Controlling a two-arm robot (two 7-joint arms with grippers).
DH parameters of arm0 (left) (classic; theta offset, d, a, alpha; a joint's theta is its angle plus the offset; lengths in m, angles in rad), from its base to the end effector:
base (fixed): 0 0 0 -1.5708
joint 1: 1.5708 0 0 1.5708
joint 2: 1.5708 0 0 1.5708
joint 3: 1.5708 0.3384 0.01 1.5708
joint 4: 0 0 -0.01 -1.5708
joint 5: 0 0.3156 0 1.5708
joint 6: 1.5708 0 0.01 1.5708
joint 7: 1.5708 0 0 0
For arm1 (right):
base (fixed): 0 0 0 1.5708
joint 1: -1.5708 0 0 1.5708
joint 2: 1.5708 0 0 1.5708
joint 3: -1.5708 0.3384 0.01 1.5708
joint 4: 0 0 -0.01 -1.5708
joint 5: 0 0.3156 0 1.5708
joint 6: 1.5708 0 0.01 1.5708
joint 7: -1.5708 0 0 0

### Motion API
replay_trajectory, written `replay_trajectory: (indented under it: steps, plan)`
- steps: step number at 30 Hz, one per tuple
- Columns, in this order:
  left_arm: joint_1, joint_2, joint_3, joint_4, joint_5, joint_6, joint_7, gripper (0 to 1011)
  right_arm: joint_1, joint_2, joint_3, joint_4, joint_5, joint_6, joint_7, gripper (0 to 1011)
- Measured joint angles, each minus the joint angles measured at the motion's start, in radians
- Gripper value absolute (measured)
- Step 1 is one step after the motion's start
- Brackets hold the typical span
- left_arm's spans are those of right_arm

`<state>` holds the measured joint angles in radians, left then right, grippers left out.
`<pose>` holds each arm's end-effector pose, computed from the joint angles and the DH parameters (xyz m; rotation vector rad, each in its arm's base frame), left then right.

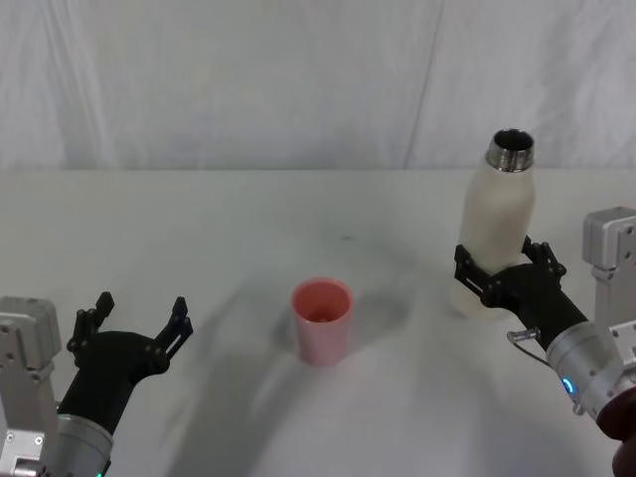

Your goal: Grasp the thermos with one hand and pour water into the cup lid.

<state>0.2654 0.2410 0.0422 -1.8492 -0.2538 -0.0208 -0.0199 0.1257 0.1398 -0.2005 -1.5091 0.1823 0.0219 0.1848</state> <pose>0.2474 0.0484 -0.3306 -0.0380 0.0140 1.4459 0.3720 0.0146 -0.3303 0.0253 0.0064 -1.1958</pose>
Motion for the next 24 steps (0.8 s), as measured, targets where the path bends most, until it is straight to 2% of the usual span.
replay_trajectory:
  steps: [24]
  plan:
    - [0.0, 0.0, 0.0, 0.0, 0.0, 0.0, 0.0, 1001, 0.021, -0.014, -0.02, 0.052, -0.006, -0.026, 0.012, 950]
